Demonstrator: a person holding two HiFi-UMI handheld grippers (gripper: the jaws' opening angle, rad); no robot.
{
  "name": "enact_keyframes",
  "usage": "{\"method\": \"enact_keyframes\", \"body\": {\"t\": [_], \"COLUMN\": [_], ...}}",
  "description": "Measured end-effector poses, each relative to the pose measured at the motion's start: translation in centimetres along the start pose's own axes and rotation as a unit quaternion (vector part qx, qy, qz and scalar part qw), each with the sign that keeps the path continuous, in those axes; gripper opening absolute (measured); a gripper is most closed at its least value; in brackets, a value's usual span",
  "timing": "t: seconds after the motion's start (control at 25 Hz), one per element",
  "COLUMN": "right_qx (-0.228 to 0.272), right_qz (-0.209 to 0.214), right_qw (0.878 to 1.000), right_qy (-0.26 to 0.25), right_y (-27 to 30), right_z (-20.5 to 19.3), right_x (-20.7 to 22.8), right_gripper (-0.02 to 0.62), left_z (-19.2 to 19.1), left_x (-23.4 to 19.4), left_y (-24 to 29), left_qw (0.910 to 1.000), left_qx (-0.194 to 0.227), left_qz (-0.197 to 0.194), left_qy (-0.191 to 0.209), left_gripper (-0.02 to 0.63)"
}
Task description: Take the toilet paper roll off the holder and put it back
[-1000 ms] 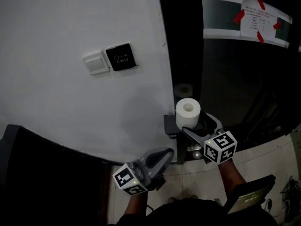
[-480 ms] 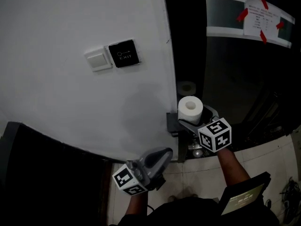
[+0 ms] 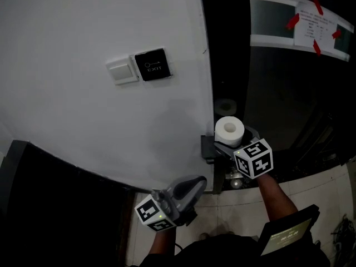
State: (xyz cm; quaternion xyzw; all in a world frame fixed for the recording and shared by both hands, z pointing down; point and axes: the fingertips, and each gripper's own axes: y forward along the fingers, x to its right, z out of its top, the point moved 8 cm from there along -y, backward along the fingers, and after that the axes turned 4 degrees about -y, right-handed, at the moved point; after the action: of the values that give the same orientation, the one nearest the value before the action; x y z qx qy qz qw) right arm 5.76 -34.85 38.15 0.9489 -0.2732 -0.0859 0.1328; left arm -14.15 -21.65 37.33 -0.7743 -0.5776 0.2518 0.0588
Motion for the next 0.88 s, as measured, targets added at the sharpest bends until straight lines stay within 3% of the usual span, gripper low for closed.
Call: {"method": "enact_keyframes", "body": {"t": [0.28, 0.52, 0.88], "right_qx": [0.011, 0.077, 0.179], "right_qz": [0.008, 0.034, 0.024], "right_qw": [1.0, 0.996, 0.983], "right_qy": [0.0, 0.022, 0.038], "right_y": [-0.7, -5.2, -15.0], "right_z": [0.1, 1.1, -1.2], "right_x": [0.0, 0.2, 0.0], "right_gripper": [0.443, 0.443, 0.443], "left_z": [0.0, -0.3, -0.9], "left_x": [0.5, 0.9, 1.6], "left_y": [0.6, 1.7, 4.0], "left_qw": [1.0, 0.9997, 0.9984], "left_qx": [-0.007, -0.02, -0.033], "left_qz": [-0.005, -0.015, -0.044], "left_qy": [0.002, 0.004, 0.006], "left_gripper": [0.0, 0.0, 0.0]}}
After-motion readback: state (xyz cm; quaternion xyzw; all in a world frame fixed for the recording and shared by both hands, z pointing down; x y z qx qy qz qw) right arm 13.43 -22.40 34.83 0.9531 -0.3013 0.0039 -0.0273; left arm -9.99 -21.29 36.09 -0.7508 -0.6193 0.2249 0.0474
